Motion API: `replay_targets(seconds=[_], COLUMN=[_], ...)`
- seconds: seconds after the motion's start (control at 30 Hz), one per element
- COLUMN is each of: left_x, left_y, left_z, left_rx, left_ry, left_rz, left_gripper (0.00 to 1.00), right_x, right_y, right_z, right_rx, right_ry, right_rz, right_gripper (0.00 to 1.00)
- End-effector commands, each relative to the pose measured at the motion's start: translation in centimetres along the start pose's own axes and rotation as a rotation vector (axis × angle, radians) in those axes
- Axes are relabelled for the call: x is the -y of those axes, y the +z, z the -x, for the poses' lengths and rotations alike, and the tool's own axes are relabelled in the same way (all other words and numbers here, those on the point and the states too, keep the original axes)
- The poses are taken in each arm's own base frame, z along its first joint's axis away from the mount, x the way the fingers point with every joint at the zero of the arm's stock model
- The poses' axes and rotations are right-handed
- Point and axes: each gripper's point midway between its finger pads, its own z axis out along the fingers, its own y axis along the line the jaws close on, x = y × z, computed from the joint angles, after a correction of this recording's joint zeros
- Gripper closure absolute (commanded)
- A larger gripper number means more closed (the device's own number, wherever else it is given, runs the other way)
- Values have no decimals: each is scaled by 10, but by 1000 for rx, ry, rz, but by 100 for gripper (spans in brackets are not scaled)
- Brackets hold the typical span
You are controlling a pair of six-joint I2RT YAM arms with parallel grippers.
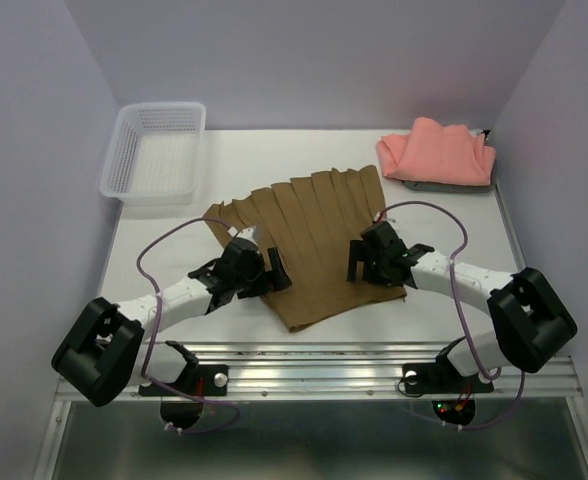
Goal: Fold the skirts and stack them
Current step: Flatten the skirt out, then fold the skirt
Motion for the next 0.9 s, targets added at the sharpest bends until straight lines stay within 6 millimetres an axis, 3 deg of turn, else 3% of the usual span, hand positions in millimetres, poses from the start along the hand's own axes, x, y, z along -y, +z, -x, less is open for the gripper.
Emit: replay_targets(seconds=[0.0,0.07,0.1,0.13,0.17,0.23,0.27,0.3,0.43,0.5,0.6,0.73,0.87], left_x=[-1,0,-7,-3,-17,-32,-40,-48,-64,-67,-71,-82,-94], left_y=[-17,-28,-35,-41,-46,-54,-60,-60,-61,-58,-46,-31,-18], left_z=[-23,-10,-1,16,35,49,69,75,117,136,148,158,165], left_rx=[-69,-30,13,65,149,191,254,264,355,375,372,353,352], left_ry=[-31,-37,-39,-48,-66,-90,-117,-134,-190,-204,-197,-207,-204], left_rz=[-23,7,62,87,180,281,327,356,373,363,372,412,460], left_gripper=[2,1,1,1,1,1,1,1,1,1,1,5,10], right_x=[18,5,-15,-36,-54,-86,-108,-124,-170,-186,-208,-217,-220], right_y=[-6,-20,-34,-43,-54,-71,-80,-90,-96,-98,-91,-77,-64], right_z=[20,35,48,46,49,41,25,25,-12,-32,-61,-85,-94], right_rx=[32,54,75,83,101,114,115,138,167,183,167,132,104], right_ry=[-143,-190,-226,-270,-328,-424,-522,-566,-772,-872,-996,-1082,-1100], right_rz=[-104,-51,42,117,181,284,335,364,379,356,317,236,202], right_gripper=[0,0,0,0,0,0,0,0,0,0,0,0,0])
